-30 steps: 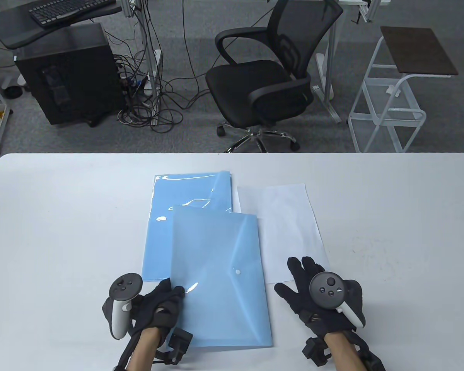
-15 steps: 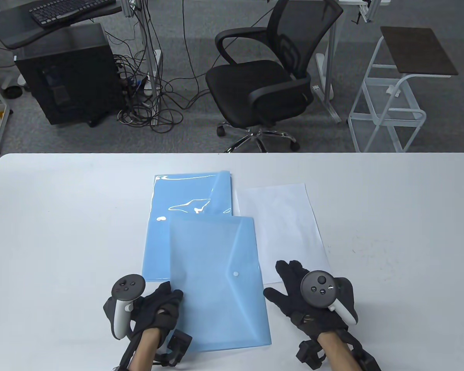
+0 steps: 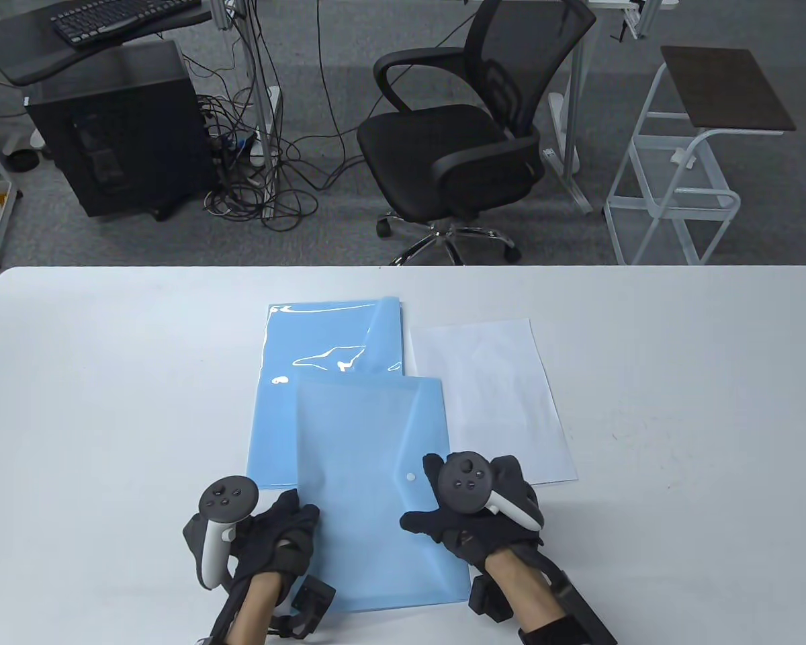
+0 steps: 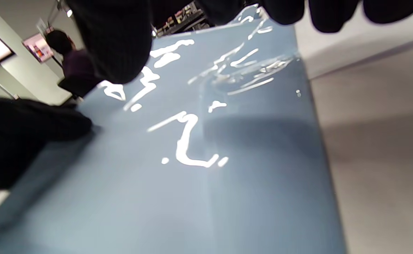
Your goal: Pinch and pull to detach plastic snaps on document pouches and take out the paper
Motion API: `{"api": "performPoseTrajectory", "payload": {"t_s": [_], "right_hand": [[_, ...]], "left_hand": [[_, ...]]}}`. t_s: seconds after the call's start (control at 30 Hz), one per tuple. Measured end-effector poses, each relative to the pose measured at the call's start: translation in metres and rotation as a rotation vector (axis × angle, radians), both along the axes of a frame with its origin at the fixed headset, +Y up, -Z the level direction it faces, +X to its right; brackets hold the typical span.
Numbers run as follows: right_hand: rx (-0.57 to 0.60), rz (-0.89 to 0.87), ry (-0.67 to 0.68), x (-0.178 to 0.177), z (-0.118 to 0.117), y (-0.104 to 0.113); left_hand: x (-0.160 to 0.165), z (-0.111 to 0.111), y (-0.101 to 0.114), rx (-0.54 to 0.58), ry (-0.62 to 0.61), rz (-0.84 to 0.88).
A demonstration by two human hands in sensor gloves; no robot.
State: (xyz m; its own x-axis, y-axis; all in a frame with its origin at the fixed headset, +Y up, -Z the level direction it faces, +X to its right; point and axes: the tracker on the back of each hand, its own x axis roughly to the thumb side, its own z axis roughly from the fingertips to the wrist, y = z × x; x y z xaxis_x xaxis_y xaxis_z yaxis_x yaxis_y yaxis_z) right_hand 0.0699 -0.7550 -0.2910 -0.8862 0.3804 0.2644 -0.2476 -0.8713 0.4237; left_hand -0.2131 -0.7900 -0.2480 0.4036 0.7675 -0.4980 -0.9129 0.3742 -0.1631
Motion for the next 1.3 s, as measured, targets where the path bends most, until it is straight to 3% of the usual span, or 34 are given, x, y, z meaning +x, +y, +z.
{"api": "performPoseTrajectory", "payload": {"t_s": [0.2,0.63,0.97,1.3], "right_hand": [[0.071,0.225,0.062,-0.028,-0.007,-0.018],[0.105,0.299,0.075,-0.055,-0.02,-0.024],[0.301,0.528,0.072,-0.081,-0.026,-0.032],[0.287,0.542,0.074,-0.087,-0.032,-0.031]], "left_hand": [[0.002,0.0,0.001,0.006,-0.011,-0.024],[0.003,-0.001,0.002,0.002,-0.019,-0.046],[0.004,-0.001,0.002,0.001,-0.015,-0.071],[0.005,-0.001,0.003,-0.003,-0.012,-0.084]]}}
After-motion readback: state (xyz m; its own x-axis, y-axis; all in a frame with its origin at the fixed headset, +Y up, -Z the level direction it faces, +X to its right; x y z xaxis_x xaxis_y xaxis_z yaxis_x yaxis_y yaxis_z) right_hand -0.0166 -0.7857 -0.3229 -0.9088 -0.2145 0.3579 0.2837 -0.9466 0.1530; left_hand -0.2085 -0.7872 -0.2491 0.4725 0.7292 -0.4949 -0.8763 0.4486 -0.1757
